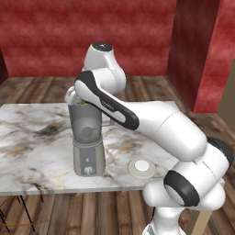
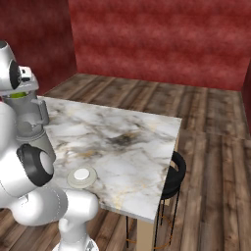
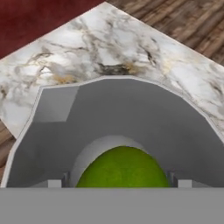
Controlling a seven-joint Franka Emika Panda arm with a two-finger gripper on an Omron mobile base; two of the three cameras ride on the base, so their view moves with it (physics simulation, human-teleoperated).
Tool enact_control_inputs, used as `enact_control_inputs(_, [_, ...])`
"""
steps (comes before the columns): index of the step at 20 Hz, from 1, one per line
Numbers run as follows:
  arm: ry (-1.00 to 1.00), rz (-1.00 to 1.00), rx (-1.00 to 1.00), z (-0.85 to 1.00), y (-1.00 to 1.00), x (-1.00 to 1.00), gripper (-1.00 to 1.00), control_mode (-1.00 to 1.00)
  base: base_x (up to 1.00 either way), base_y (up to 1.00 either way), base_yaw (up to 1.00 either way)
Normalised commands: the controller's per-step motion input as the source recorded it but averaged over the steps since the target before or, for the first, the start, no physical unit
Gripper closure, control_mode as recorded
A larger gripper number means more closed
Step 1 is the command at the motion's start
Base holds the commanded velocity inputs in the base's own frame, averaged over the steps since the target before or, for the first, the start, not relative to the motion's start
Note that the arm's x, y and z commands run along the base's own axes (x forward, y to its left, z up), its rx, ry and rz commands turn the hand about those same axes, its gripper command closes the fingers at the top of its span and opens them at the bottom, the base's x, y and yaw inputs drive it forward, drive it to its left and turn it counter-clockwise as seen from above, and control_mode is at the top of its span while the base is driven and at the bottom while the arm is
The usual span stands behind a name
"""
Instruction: Grab the lime and lemon from the fridge, place them in the blender, close the lid, and turn on the blender to create a marinade.
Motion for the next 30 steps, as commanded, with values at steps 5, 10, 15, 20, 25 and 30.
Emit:
enact_control_inputs(5, [0.01, 0.01, 0.0, -0.09, 0.0, -0.07, -1.0, -1.0, 0.0, 0.0, 0.0])
enact_control_inputs(10, [0.0, 0.02, 0.0, 0.0, -0.01, -0.12, -1.0, -1.0, 0.0, 0.0, 0.0])
enact_control_inputs(15, [0.0, 0.02, 0.0, 0.0, 0.0, -0.18, -1.0, -1.0, 0.0, 0.0, 0.0])
enact_control_inputs(20, [0.0, 0.01, 0.0, 0.0, 0.0, -0.12, -1.0, -1.0, 0.0, 0.0, 0.0])
enact_control_inputs(25, [-0.02, 0.0, 0.0, 0.0, 0.0, -0.03, -1.0, -1.0, 0.0, 0.0, 0.0])
enact_control_inputs(30, [-0.08, 0.0, 0.0, 0.0, 0.0, 0.0, -1.0, -1.0, 0.0, 0.0, 0.0])
